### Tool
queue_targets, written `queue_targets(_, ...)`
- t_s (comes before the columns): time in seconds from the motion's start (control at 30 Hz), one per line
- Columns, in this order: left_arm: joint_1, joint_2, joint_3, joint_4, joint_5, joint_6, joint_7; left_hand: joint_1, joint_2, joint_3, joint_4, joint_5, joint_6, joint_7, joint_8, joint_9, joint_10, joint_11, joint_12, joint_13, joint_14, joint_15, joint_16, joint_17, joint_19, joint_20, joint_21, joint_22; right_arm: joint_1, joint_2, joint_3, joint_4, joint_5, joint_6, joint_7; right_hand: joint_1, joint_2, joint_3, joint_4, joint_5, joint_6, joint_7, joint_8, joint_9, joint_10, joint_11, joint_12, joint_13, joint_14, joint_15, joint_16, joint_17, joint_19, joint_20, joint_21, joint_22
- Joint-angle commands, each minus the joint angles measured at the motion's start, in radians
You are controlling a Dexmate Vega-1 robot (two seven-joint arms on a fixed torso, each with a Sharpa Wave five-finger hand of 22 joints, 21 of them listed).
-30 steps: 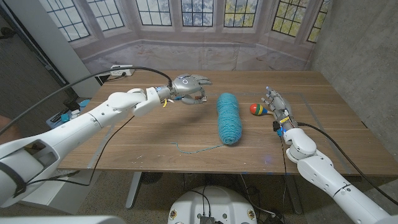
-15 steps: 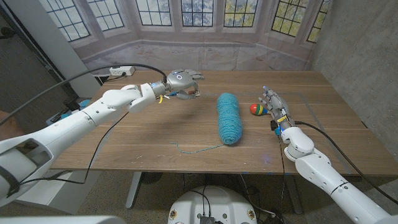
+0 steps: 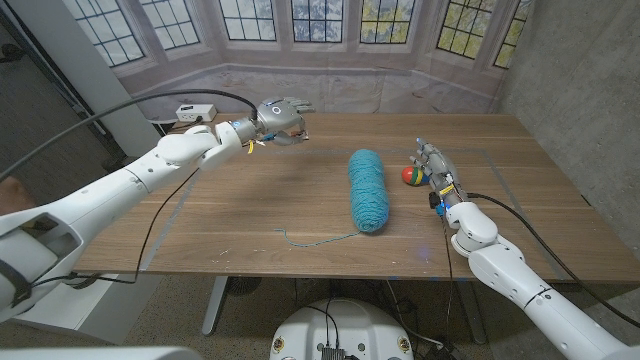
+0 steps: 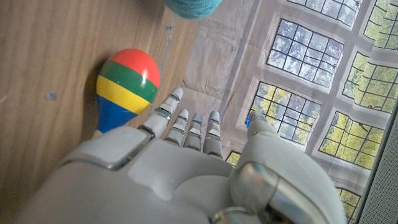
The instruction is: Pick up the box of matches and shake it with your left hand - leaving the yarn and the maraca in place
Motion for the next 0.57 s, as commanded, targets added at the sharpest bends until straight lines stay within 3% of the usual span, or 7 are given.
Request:
queue_targets(0.03, -0.020, 0.011, -0.007, 0.018, -0.007, 0.059, 0.006, -0.006, 0.001, 0.008, 0.004, 0.000, 0.007, -0.001, -0.005, 0.003, 0.005, -0.004, -0.003, 0.003, 0.002, -0.004, 0.005, 0.002, 0.003, -0.005, 0.002, 0.003, 0.001, -0.001, -0.010, -0.011, -0.006, -0.019, -0.009, -0.004, 0.001, 0.006, 0.002, -0.001, 0.011, -0.001, 0.003, 0.002, 0.011, -0.002, 0.003, 0.001, 0.008, -0.004, 0.005, 0.004, 0.005, -0.038, 0.001, 0.003)
queue_targets(0.57, -0.002, 0.025, -0.028, -0.017, -0.041, 0.072, 0.057, -0.012, 0.000, 0.007, 0.006, 0.000, 0.006, 0.001, -0.006, 0.005, 0.004, -0.005, -0.004, 0.003, 0.004, -0.006, 0.005, 0.003, 0.003, -0.005, 0.001, 0.003, -0.036, -0.019, -0.004, -0.081, -0.013, -0.055, -0.047, -0.004, 0.001, 0.007, 0.001, -0.001, 0.012, -0.003, 0.004, 0.002, 0.011, -0.003, 0.003, 0.001, 0.008, -0.005, 0.005, 0.003, 0.005, -0.037, 0.001, 0.003)
